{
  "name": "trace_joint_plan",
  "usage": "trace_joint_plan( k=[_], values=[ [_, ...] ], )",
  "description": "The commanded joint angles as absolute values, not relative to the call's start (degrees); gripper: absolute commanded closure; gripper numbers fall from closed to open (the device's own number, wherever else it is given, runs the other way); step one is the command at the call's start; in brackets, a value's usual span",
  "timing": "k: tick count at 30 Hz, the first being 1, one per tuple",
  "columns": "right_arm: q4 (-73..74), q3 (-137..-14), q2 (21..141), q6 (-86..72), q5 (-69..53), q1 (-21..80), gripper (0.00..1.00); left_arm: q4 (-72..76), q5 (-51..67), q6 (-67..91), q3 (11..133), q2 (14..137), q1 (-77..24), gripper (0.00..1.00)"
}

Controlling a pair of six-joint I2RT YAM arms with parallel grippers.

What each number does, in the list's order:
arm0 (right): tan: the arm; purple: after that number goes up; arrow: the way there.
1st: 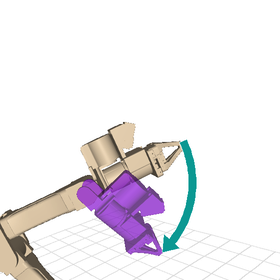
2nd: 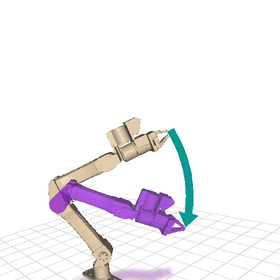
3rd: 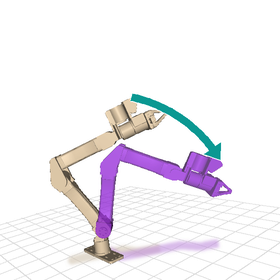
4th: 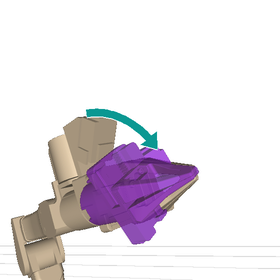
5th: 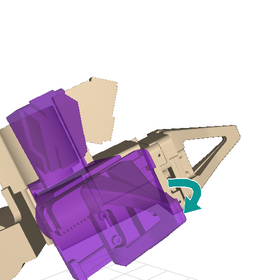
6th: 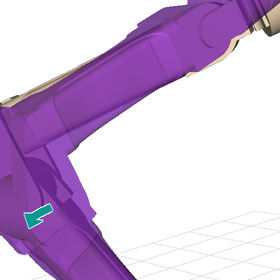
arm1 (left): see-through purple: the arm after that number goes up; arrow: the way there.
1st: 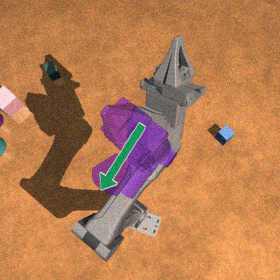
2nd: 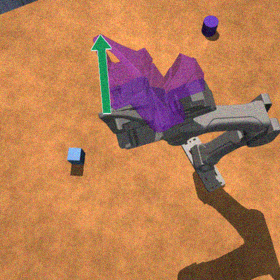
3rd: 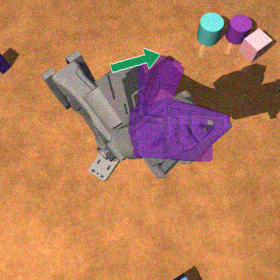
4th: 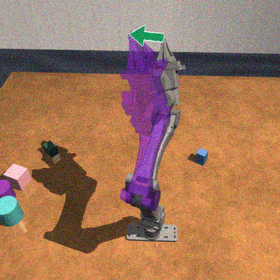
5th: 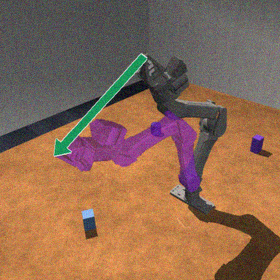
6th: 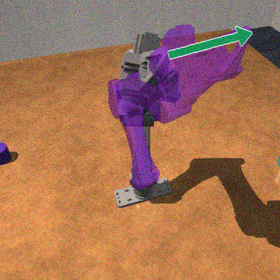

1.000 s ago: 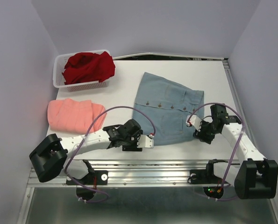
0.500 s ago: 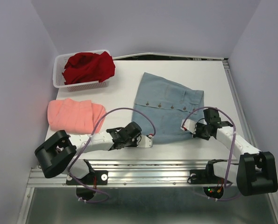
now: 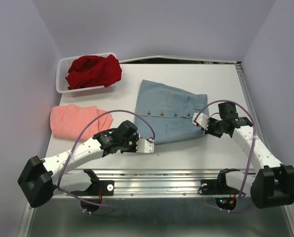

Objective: Fold and stack the skirts
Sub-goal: Fold the skirt

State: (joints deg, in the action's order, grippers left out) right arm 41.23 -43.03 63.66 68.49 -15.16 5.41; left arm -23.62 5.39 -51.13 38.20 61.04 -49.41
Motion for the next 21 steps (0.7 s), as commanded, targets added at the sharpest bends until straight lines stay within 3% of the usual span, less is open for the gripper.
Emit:
trace_joint_plan(
  k=[1,13,17,20,21],
  values=[
    [46.4,-48.07,65.39,66.11,-16.43,5.36,0.99,-31.64,11.59,-51.25,45.41,63.37,-49.04,1.0],
    [48.25,-54.93,68.29,64.51,-15.47,5.36,0.99,-36.66,8.81,-55.55,52.39,65.12,-42.1,1.0],
    [48.6,-53.97,69.78,64.6,-15.82,5.36,0.99,-31.04,7.21,-50.29,49.93,67.06,-42.01,0.72],
    [49.74,-53.53,70.49,63.55,-17.57,5.36,0.99,-29.27,12.2,-46.94,47.47,65.49,-42.01,0.59],
    [50.36,-53.61,70.58,63.37,-18.19,5.36,0.99,-29.01,13.52,-46.85,45.2,62.61,-42.01,0.49]
  ],
)
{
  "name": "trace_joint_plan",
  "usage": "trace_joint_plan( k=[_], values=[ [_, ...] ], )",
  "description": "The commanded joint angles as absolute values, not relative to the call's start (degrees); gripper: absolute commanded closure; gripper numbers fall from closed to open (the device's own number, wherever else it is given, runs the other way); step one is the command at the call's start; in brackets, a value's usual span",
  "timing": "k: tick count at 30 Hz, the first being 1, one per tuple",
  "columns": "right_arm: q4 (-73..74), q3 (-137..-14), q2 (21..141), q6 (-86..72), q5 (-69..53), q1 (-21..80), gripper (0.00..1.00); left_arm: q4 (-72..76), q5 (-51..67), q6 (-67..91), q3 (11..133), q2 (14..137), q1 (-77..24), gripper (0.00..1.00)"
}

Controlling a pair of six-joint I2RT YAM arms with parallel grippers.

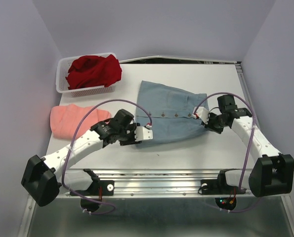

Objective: Fold and stack the skirts
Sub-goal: Fold the skirt

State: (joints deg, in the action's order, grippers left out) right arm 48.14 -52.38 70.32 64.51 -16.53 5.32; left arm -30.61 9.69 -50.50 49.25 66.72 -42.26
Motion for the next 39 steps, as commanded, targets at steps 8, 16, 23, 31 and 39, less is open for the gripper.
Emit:
trace_joint_plan(
  k=[8,16,23,31,39],
  values=[
    [51.24,-51.77,70.4,61.79,-19.07,5.36,0.99,-30.67,17.4,-45.98,42.79,56.07,-43.85,0.31],
    [51.77,-51.59,69.79,62.05,-17.49,5.36,0.99,-28.83,17.59,-37.18,42.1,61.78,-56.67,0.25],
    [51.59,-50.54,68.56,61.7,-16.44,5.36,0.99,-24.79,8.36,-38.06,41.31,66.96,-63.28,0.32],
    [51.24,-49.57,67.76,61.79,-15.91,5.36,0.99,-20.13,4.23,-34.54,41.4,79.35,-65.57,0.54],
    [51.85,-51.24,67.67,61.52,-16.35,5.36,0.99,-18.89,-0.89,-34.27,40.69,75.42,-64.6,1.0]
  ],
)
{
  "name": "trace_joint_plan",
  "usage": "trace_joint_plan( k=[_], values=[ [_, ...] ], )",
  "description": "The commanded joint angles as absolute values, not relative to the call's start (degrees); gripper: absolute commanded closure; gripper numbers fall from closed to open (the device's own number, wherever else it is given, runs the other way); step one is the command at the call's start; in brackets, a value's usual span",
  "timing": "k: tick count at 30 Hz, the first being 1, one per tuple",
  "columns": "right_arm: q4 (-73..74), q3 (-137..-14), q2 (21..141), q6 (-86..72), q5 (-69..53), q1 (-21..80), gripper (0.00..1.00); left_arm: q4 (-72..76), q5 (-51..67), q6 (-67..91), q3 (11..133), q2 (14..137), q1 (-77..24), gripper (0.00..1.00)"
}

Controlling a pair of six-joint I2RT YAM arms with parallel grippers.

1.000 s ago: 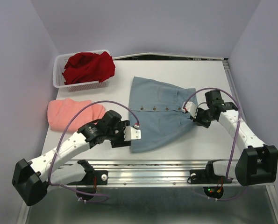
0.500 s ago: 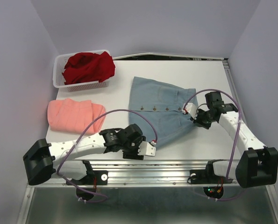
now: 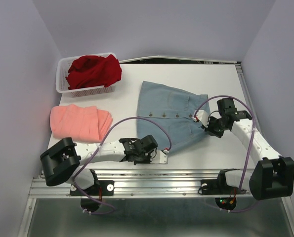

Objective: Fold and stack the skirts
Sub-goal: Fold the skirt

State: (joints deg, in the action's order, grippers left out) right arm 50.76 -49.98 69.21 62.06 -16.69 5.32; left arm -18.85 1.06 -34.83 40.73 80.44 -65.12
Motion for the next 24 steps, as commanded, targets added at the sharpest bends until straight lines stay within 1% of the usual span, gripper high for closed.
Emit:
trace_joint_plan(
  k=[1,6,12,18,24],
  values=[
    [52.2,-51.59,67.68,61.61,-16.35,5.36,0.99,-19.68,-0.88,-34.28,40.95,74.11,-64.34,1.0],
    [54.14,-53.78,66.54,62.84,-16.44,5.36,0.99,-28.54,4.04,-37.17,44.91,66.73,-60.13,1.0],
    [57.04,-55.19,64.16,63.46,-16.09,5.36,0.99,-34.79,5.36,-40.96,48.33,56.19,-57.3,1.0],
    [58.97,-55.72,62.76,64.16,-15.91,5.36,0.99,-38.92,7.2,-39.46,50.53,52.39,-56.6,1.0],
    [64.76,-57.13,59.42,67.4,-16.88,5.36,0.99,-44.9,10.99,-40.08,55.27,50.27,-56.25,1.0]
  ],
)
